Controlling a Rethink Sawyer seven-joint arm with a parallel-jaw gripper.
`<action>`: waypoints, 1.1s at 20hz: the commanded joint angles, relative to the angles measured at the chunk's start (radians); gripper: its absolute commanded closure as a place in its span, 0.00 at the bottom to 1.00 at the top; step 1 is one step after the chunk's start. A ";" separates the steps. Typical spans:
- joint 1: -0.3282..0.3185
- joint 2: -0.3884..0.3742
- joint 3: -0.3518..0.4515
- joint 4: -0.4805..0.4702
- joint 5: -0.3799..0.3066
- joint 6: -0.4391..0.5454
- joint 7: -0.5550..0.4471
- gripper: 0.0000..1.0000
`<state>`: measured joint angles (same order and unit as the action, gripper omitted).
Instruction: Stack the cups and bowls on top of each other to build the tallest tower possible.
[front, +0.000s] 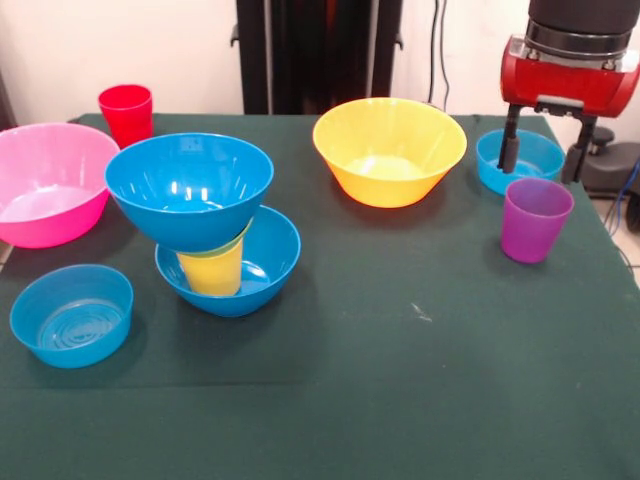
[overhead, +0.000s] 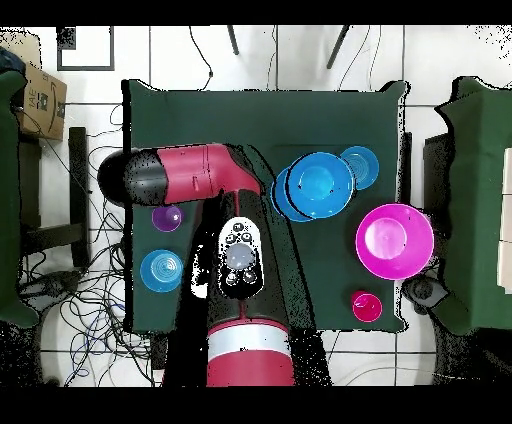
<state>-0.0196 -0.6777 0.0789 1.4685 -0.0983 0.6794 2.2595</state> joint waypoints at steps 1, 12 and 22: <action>0.013 0.024 0.084 0.122 -0.041 0.025 -0.054 0.00; 0.003 0.020 0.094 0.147 -0.043 0.021 -0.066 0.00; 0.021 0.080 0.092 0.171 -0.062 -0.083 -0.029 0.00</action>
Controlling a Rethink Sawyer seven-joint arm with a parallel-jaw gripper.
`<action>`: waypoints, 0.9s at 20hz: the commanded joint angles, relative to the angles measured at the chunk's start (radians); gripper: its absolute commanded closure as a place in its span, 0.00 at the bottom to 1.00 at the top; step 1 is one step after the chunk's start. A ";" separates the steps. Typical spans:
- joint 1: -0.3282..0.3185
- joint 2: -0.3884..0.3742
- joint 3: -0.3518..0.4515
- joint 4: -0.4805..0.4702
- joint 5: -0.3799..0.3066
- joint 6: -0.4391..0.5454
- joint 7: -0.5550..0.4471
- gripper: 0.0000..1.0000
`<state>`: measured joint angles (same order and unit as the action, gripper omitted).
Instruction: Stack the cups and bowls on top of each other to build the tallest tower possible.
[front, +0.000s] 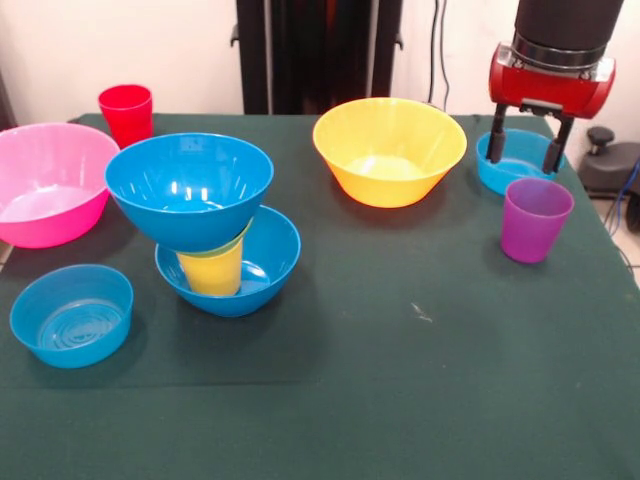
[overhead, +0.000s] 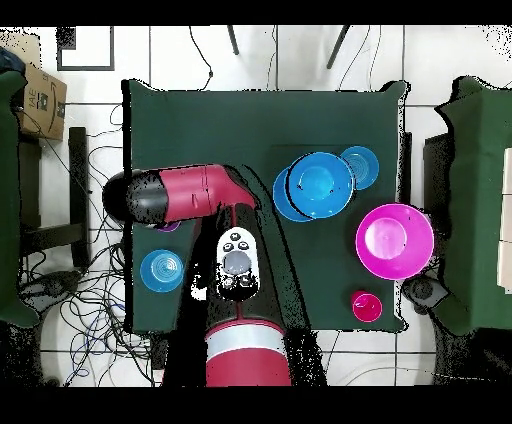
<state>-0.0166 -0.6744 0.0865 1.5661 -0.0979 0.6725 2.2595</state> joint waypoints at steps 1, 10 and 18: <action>0.019 0.083 0.083 0.072 -0.064 -0.082 -0.028 0.00; 0.028 0.126 0.081 0.069 -0.061 -0.160 -0.003 0.00; 0.051 0.132 0.065 0.086 -0.065 -0.178 0.006 0.00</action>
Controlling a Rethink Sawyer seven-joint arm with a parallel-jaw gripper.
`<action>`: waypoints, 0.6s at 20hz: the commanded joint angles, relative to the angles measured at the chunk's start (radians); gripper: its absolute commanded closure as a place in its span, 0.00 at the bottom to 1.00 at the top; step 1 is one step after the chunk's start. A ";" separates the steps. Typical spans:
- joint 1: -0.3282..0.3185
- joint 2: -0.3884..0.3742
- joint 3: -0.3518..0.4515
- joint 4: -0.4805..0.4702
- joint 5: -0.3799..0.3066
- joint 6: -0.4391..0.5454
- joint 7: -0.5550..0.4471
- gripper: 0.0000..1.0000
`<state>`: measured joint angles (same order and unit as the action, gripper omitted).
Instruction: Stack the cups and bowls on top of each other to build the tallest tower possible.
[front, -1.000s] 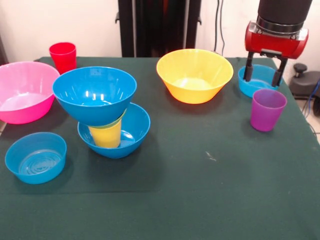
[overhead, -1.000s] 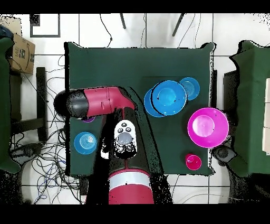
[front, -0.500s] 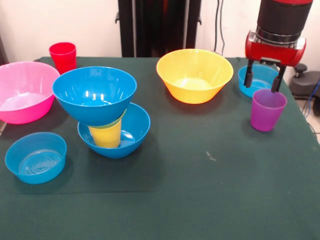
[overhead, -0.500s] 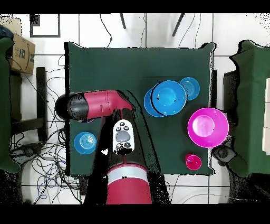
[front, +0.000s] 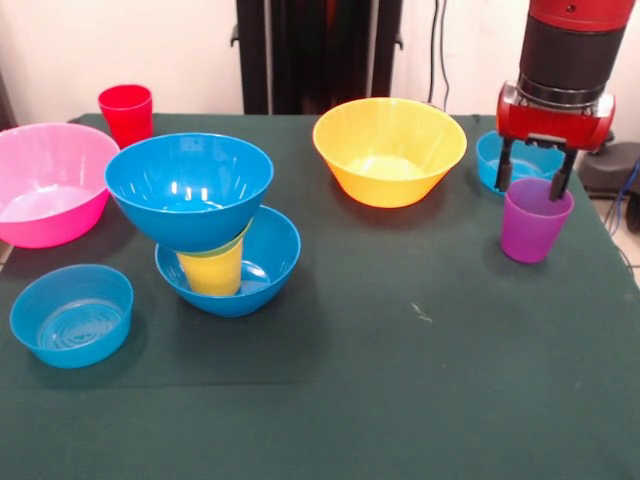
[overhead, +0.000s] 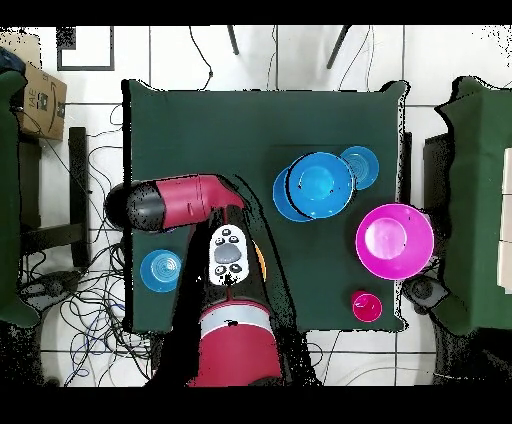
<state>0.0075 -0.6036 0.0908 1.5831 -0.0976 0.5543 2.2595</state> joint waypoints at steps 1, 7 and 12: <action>0.028 0.063 0.059 0.073 -0.067 -0.063 0.004 0.00; 0.032 0.086 0.056 0.072 -0.076 -0.079 -0.010 0.00; 0.032 0.089 0.052 0.068 -0.077 -0.068 -0.018 0.00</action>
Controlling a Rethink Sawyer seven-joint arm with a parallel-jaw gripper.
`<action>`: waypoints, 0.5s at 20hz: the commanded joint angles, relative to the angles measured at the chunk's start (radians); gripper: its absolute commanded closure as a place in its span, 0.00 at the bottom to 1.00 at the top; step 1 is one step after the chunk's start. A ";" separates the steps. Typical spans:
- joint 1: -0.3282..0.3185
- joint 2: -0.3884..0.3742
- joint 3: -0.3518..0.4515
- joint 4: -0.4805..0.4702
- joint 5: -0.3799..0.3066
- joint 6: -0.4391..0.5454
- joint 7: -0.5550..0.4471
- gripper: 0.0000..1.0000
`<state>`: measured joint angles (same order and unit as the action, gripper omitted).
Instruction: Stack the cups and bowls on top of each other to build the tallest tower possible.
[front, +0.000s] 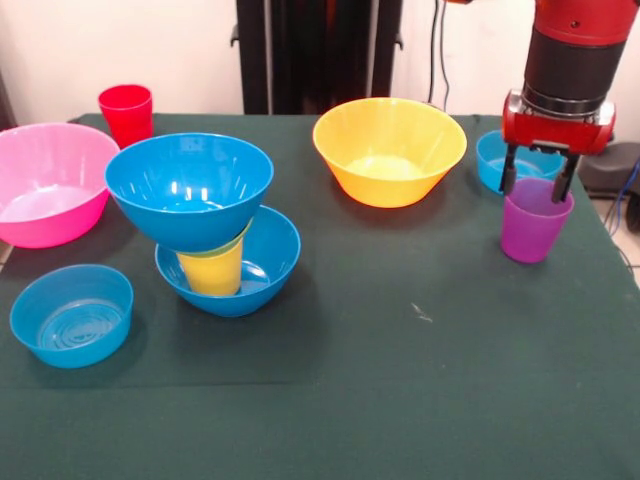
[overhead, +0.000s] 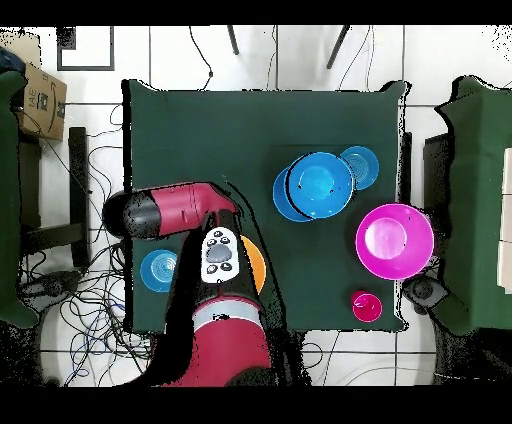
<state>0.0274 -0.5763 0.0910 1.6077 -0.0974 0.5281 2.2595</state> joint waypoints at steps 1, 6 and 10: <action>0.012 0.060 0.052 0.048 -0.078 -0.045 -0.017 0.00; 0.002 0.055 0.055 0.064 -0.081 -0.054 -0.024 0.00; -0.007 0.033 0.050 0.081 -0.086 -0.042 -0.036 0.00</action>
<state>0.0270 -0.5653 0.0910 1.6309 -0.0972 0.5279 2.2595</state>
